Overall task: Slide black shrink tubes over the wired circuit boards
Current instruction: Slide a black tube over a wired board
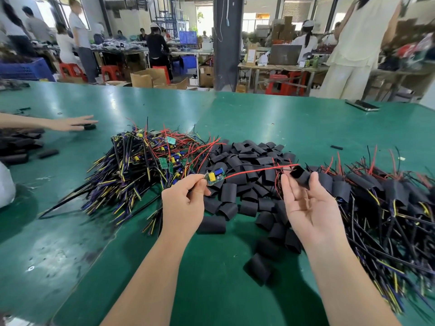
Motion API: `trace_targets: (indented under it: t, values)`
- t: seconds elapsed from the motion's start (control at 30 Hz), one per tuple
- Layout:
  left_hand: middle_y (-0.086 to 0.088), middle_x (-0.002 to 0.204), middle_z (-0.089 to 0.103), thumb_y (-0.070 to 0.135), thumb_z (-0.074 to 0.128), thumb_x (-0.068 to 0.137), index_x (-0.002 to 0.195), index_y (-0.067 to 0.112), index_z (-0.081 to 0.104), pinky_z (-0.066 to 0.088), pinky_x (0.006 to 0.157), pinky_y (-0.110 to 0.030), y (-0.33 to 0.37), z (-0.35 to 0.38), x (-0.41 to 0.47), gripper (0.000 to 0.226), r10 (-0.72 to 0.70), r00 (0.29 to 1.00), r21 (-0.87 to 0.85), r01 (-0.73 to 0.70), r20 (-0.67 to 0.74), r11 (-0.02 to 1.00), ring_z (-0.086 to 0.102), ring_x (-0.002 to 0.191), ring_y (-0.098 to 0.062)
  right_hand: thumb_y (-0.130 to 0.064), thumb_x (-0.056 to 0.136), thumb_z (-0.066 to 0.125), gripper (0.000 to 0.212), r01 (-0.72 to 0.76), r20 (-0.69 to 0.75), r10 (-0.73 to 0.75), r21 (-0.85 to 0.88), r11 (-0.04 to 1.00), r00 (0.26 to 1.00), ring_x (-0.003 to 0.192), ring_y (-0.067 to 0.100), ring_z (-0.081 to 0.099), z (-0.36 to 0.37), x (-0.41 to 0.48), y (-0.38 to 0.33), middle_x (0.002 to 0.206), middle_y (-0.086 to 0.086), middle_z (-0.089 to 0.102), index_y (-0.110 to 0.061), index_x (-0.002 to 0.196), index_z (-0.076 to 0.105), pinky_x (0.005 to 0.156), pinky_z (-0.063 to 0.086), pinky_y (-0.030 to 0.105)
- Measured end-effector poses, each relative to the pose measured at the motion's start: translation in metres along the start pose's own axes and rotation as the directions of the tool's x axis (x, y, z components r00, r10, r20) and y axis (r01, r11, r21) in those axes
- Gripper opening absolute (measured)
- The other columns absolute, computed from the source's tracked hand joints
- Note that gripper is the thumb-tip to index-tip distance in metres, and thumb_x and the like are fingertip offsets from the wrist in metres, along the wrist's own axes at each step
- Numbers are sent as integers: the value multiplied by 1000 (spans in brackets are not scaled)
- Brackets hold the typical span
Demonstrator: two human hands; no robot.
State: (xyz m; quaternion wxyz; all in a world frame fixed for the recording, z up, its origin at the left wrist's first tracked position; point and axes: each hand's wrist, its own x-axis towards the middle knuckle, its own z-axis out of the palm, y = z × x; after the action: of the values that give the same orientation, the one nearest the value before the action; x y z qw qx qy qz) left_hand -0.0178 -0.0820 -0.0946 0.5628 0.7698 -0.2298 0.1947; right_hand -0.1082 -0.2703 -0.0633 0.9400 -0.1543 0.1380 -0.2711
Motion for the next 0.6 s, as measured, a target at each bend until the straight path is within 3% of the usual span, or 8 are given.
trace_targets:
  t: [0.13, 0.27, 0.37, 0.43, 0.6]
  values:
    - [16, 64, 61, 8, 53, 95, 80, 29, 62, 33, 53, -8, -2, -1, -1, 27, 12, 1000, 20, -12, 6, 1000, 52, 57, 1, -18, 95, 55, 37, 15, -12, -14, 20, 1000, 1000, 95, 27, 71, 2, -2, -1, 92, 24, 70, 7, 122, 50, 73, 60, 35]
    - [16, 64, 62, 17, 53, 92, 83, 19, 69, 35, 56, -9, -4, 1, 0, 19, 30, 1000, 34, -30, 10, 999, 55, 60, 1, -18, 97, 52, 29, 14, 6, -14, 43, 999, 1000, 97, 29, 70, 5, -4, -4, 105, 30, 67, 6, 113, 53, 75, 60, 36]
    - [14, 62, 62, 22, 50, 89, 82, 19, 70, 34, 54, -12, -4, 1, 0, 21, 66, 998, 52, -67, 22, 996, 53, 55, -1, -18, 96, 54, 22, 31, 6, -31, 14, 999, 1000, 96, 29, 71, 5, -4, -5, 96, 27, 70, 2, 104, 56, 73, 60, 35]
    - [13, 62, 62, 21, 51, 89, 82, 18, 71, 30, 51, -9, -4, 1, 0, 21, 82, 996, 63, -83, 22, 995, 50, 50, 0, -18, 92, 58, 22, 51, 52, -47, -75, 996, 998, 98, 28, 70, 2, -3, -3, 88, 20, 71, 3, 99, 57, 77, 59, 34]
    - [17, 60, 60, 21, 53, 87, 82, 16, 73, 39, 58, -16, -3, 3, -1, 21, 100, 993, 73, -105, 63, 992, 56, 59, -2, -13, 76, 63, 27, 108, 228, -30, -335, 936, 973, 102, 22, 68, -3, -2, 10, 104, 10, 71, -11, 101, 55, 86, 56, 31]
